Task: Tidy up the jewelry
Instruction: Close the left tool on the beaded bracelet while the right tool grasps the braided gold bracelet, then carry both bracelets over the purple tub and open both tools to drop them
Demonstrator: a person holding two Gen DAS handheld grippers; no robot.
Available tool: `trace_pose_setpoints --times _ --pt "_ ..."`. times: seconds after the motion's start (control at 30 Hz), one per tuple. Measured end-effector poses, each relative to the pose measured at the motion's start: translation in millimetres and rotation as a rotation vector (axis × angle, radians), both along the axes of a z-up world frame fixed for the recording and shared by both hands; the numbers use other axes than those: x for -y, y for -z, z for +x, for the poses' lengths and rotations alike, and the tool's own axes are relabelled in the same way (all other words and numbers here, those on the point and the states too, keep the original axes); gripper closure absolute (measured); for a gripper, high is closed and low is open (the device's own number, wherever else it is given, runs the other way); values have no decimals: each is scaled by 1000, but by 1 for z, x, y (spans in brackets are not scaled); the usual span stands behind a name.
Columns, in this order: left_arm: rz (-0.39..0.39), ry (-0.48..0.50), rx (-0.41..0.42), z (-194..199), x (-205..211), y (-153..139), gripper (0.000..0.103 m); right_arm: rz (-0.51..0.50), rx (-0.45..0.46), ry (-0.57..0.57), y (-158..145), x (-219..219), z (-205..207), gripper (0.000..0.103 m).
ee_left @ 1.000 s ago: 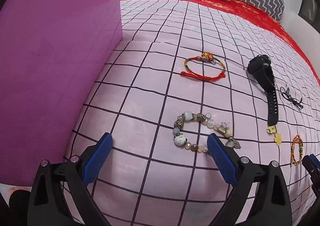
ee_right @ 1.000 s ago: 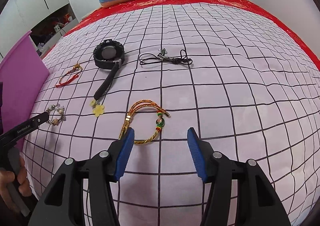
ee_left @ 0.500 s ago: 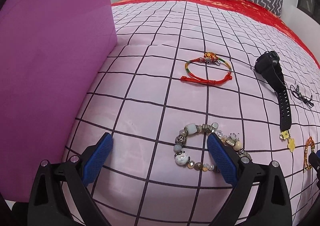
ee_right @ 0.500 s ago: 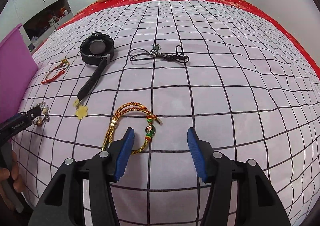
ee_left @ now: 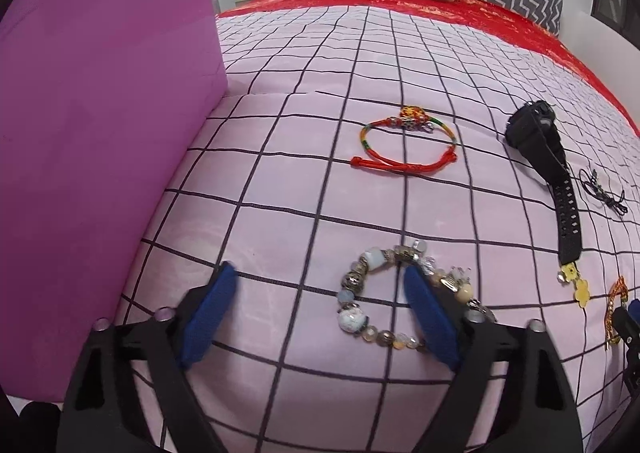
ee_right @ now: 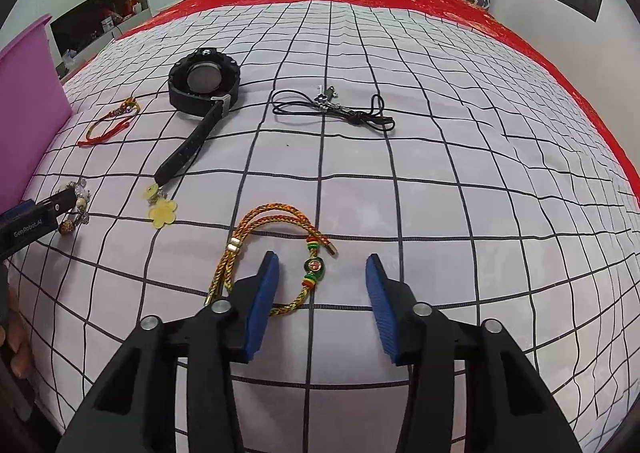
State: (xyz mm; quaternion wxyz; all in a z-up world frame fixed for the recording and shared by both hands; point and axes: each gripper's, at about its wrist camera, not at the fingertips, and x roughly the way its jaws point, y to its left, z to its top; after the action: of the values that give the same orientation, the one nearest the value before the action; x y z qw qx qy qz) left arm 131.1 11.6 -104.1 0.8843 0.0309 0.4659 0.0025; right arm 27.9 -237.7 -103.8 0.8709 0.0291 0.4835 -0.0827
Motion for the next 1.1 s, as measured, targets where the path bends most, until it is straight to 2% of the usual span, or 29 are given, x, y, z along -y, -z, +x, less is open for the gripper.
trace_pose_setpoints --times 0.07,0.1,0.17,0.23,0.3,0.4,0.53,0.73,1.1 --pt "-1 11 -2 -4 5 -2 57 4 0 -9 0 -3 0 72" --pt "-9 18 -3 -6 8 -3 64 6 0 -13 0 -5 0 74" --pt "-9 31 -9 -10 13 -2 91 16 -1 -21 0 -6 0 83" --pt "17 44 -11 -12 19 -3 92 39 -4 -35 0 -7 1 94" --pt "-14 49 -24 -13 16 -6 92 45 -7 -50 -3 -6 0 94" --pt "-77 63 -54 -15 9 -10 92 135 0 -33 -8 4 -3 94" --pt "-117 99 -67 -27 9 -16 92 158 21 -33 -17 4 -10 94" --pt "-145 144 -44 -48 10 -34 92 182 56 -46 -36 -2 -25 94" --pt "-195 169 -2 -68 2 -68 92 196 100 -54 -64 -14 -45 94"
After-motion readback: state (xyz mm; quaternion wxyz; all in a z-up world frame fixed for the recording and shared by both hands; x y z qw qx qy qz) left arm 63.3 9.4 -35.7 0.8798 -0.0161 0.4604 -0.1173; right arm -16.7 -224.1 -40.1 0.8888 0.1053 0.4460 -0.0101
